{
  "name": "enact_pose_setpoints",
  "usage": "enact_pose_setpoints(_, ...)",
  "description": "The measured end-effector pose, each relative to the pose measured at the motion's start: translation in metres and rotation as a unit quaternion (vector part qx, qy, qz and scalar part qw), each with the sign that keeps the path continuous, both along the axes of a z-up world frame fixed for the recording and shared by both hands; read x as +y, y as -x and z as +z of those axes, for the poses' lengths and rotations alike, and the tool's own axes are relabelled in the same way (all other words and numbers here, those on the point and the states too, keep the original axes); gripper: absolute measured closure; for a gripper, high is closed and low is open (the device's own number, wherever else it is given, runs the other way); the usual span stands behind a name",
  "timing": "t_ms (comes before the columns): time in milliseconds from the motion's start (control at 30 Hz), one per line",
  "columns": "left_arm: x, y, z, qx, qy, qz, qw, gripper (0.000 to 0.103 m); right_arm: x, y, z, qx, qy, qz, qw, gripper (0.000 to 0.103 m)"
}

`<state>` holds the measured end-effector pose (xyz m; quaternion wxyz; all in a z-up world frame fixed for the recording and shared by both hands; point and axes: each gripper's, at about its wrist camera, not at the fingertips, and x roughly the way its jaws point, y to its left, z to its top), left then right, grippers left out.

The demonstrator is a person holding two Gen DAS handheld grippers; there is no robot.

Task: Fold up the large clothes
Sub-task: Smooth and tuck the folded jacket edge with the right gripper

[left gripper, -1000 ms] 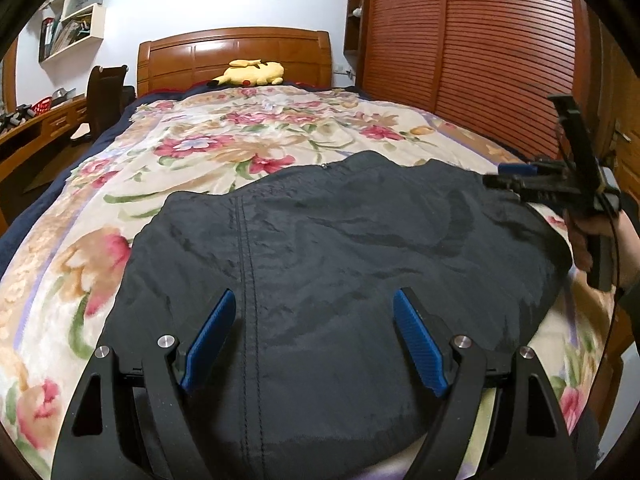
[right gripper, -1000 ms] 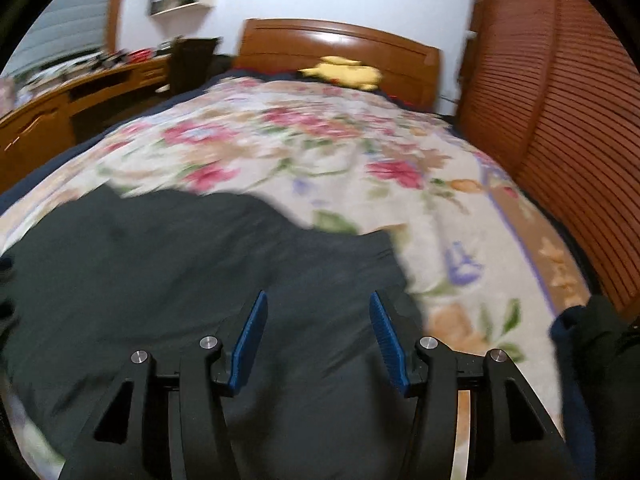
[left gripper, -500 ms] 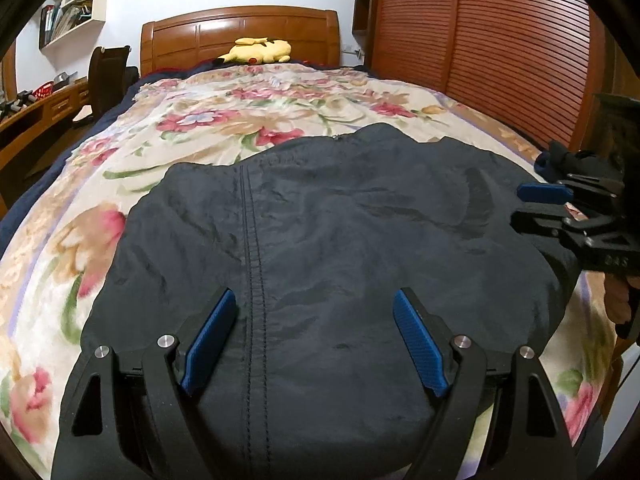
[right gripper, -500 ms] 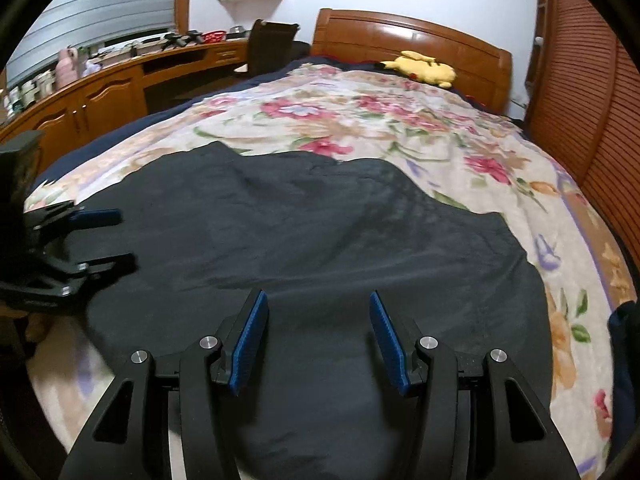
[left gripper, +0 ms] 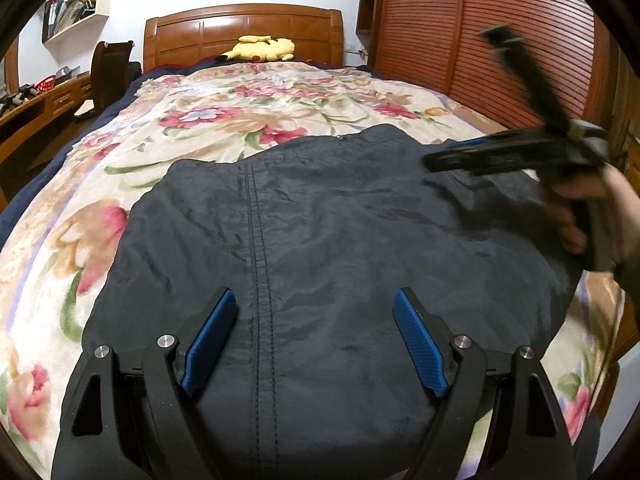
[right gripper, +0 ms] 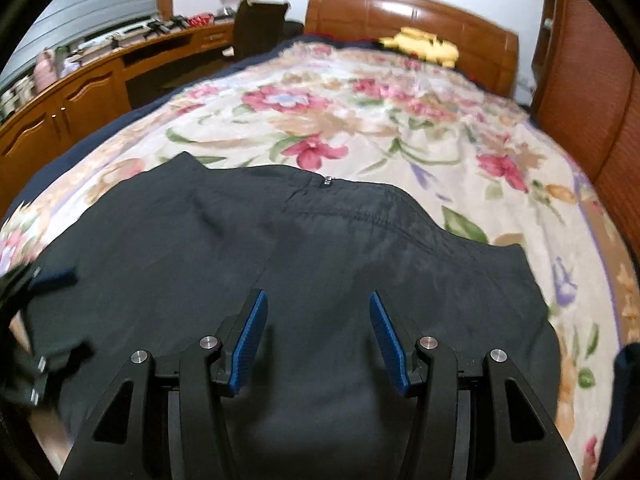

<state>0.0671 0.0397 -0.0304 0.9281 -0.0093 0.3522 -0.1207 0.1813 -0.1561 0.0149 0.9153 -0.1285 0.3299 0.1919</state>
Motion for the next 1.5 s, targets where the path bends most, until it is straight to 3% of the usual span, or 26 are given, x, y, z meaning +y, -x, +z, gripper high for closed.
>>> enact_pose_setpoints(167,0.006,0.000,0.002,0.001,0.015,-0.006,0.9999,0.021,0.027,-0.060,-0.018,0.065,0.026,-0.017,0.997,0.048)
enact_pose_setpoints(233,0.006,0.001,0.003,0.000,0.015,-0.008,0.9999,0.021,0.036,-0.074,-0.023,0.069,0.035,-0.017,0.997,0.049)
enact_pose_setpoints(333,0.005,0.001,0.003,0.000,0.014,-0.012,0.9998,0.021,0.044,-0.086,-0.027,0.070,0.038,-0.003,0.997,0.057)
enact_pose_setpoints(533,-0.001,0.003,0.003,-0.001,0.003,-0.014,0.9999,0.021,0.049,-0.096,-0.031,0.054,0.042,-0.007,0.998,0.059)
enact_pose_setpoints(767,-0.004,0.002,0.001,0.000,-0.004,-0.013,0.9999,0.021,0.027,-0.045,-0.016,0.012,0.035,-0.024,0.999,0.056)
enact_pose_setpoints(933,-0.005,0.001,0.000,0.002,-0.010,-0.012,0.9999,0.021,0.006,0.017,-0.011,-0.014,0.018,-0.004,1.000,0.056)
enact_pose_setpoints(1200,-0.007,-0.001,-0.002,0.002,-0.017,-0.008,0.9998,0.021,-0.004,0.114,-0.033,-0.029,-0.006,0.028,0.999,0.056)
enact_pose_setpoints(1500,-0.002,0.003,-0.004,-0.002,-0.018,0.005,0.9998,0.021,-0.009,0.154,-0.027,-0.066,-0.047,0.029,0.996,0.056)
